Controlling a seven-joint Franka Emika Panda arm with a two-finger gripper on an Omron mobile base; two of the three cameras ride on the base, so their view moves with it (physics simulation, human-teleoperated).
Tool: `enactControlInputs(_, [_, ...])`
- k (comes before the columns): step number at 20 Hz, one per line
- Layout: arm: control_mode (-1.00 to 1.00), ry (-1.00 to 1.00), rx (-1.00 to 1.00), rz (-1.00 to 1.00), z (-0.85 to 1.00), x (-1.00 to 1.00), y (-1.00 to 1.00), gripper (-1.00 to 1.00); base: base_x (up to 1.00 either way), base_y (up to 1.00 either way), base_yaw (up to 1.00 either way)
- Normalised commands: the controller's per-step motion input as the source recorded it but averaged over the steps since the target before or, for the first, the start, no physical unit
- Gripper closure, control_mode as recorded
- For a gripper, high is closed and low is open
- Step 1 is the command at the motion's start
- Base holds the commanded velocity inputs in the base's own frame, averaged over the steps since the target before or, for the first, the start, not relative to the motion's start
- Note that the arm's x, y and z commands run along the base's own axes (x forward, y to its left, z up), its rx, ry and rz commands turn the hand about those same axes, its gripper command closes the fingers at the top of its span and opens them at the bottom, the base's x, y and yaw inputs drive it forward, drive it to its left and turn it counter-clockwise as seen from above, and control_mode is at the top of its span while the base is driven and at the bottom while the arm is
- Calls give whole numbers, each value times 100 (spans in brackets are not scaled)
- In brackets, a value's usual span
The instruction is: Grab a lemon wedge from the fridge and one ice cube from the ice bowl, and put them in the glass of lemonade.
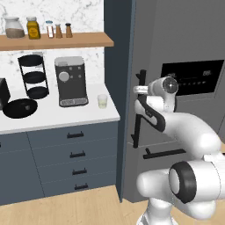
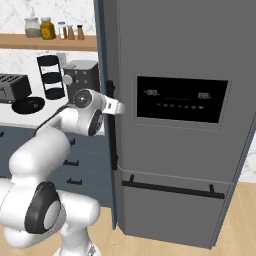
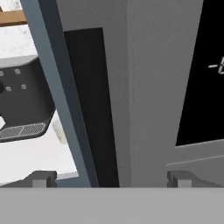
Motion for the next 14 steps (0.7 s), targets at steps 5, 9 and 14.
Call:
enactControlInputs(5, [-100, 1, 0, 0, -3, 74, 0, -100, 0, 0, 0])
enactControlInputs(9, [-100, 4, 0, 0, -16, 74, 0, -100, 0, 0, 0])
enactControlInputs(14, [-100, 6, 0, 0, -24, 68, 0, -100, 0, 0, 0])
